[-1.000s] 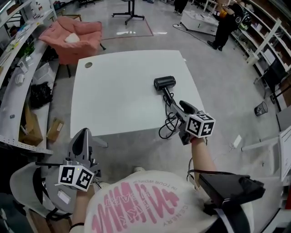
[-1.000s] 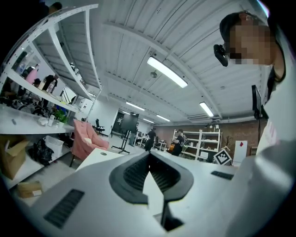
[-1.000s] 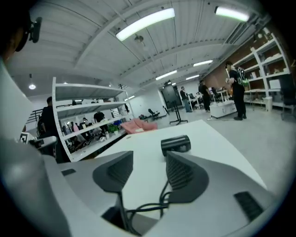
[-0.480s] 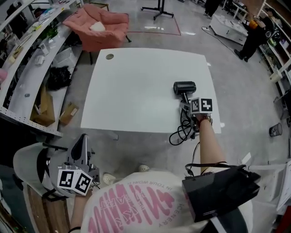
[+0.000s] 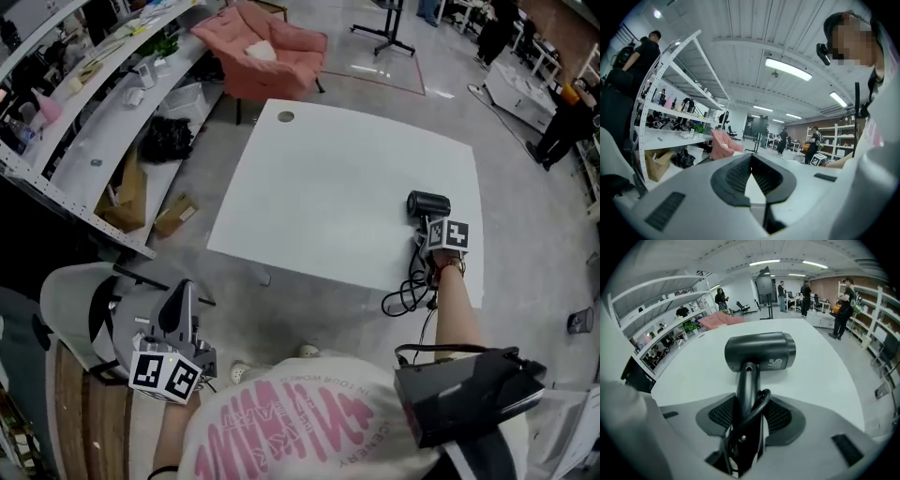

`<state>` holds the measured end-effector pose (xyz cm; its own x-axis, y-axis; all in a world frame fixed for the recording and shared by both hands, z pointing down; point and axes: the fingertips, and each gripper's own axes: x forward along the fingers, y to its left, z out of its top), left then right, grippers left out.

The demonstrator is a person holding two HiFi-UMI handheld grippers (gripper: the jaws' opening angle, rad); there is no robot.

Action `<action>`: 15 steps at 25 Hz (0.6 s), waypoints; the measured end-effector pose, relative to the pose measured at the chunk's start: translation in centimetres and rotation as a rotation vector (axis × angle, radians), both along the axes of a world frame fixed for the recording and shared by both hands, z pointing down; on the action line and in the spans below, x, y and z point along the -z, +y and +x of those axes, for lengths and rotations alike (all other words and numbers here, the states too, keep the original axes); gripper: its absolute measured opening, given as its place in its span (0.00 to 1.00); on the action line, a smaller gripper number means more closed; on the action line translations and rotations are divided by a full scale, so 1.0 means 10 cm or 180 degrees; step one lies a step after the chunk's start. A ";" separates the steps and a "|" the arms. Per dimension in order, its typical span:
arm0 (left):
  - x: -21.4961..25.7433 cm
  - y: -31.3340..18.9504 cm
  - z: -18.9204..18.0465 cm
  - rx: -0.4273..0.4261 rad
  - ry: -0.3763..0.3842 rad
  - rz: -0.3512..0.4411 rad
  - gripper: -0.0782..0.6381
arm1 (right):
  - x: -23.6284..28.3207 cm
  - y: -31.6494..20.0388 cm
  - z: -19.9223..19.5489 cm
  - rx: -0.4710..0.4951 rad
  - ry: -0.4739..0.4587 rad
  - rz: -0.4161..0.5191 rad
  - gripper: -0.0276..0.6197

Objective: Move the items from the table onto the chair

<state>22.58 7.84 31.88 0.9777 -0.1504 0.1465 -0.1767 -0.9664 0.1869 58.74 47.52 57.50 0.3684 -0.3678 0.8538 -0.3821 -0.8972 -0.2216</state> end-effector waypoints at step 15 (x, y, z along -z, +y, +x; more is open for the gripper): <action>0.07 -0.73 -0.80 0.0590 0.0323 -0.0167 0.12 | 1.53 -1.67 -0.76 0.0440 0.0697 0.1928 0.31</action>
<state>14.59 0.50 31.20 0.9442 -0.3237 0.0611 -0.3281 -0.9075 0.2621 51.09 30.84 42.19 0.4250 -0.8162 0.3915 -0.5784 -0.5775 -0.5761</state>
